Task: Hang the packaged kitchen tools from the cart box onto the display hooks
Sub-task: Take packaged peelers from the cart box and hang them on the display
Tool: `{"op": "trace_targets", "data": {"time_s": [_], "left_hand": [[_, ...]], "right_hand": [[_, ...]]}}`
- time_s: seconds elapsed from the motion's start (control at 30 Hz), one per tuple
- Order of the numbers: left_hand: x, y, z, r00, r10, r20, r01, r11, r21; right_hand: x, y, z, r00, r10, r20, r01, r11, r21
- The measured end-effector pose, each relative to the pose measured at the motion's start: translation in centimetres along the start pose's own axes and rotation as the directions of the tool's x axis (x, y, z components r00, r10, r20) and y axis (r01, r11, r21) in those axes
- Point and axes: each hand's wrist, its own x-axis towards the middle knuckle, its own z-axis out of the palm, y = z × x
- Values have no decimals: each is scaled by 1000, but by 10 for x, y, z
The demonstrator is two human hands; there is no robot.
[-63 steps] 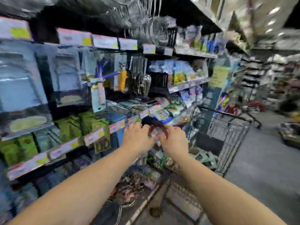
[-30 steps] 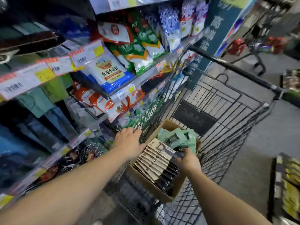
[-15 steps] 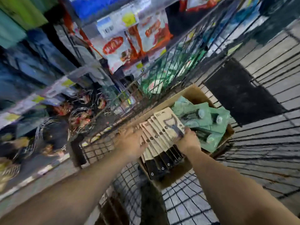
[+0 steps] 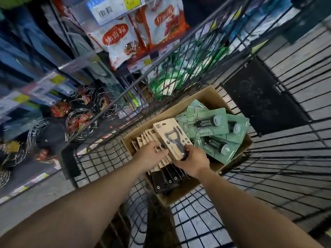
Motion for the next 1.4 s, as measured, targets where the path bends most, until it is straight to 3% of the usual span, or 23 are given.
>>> {"op": "trace_targets", "data": {"time_s": [0.1,0.17,0.23,0.3,0.4,0.67,0.73,0.8,0.9,0.97,1.17,1.33,1.4], "left_hand": [[5,-4,11,992,-126,-23,106,910,-400],[12,-13,14,979,-185,-86,119,860,-497],[14,-22,11,976,-200,-87,132,859,-495],[10,-30,4,979,-186,-77,129,874,-469],[4,-39,-8,981,-177,-82,113,858,-500],[-4,-57,-19,989,-145,-26,105,817,-568],[-4,-64,-19,992,-129,-15,94,794,-601],[0,-78,-18,993,-115,-19,80,791,-607],[-29,-66,-29,995,-99,8,80,745,-662],[-50,-58,-38,997,-80,-20,47,743,-668],[-97,-91,-71,981,12,-192,-145,703,-696],[-176,-169,-117,953,105,-285,-291,583,-759],[-224,-213,-140,928,147,-341,-361,577,-733]], "right_hand": [[-22,-10,6,985,-170,33,169,985,28],[-28,-10,7,974,-219,56,212,971,110],[-20,-3,7,986,-162,-35,165,968,190],[-4,4,6,991,-21,-136,42,988,150],[22,7,11,988,131,-83,-123,988,96],[34,4,-2,973,223,-51,-225,973,-45],[29,4,-3,982,185,-38,-185,983,4],[17,0,-4,988,154,-7,-151,975,165],[-10,-12,-10,989,148,20,-143,900,413],[-31,-25,-10,996,85,0,-75,870,488],[-115,-91,4,989,-73,-132,134,830,542],[-217,-168,64,943,-210,-258,315,816,485],[-260,-203,99,915,-272,-298,388,793,469]]}}
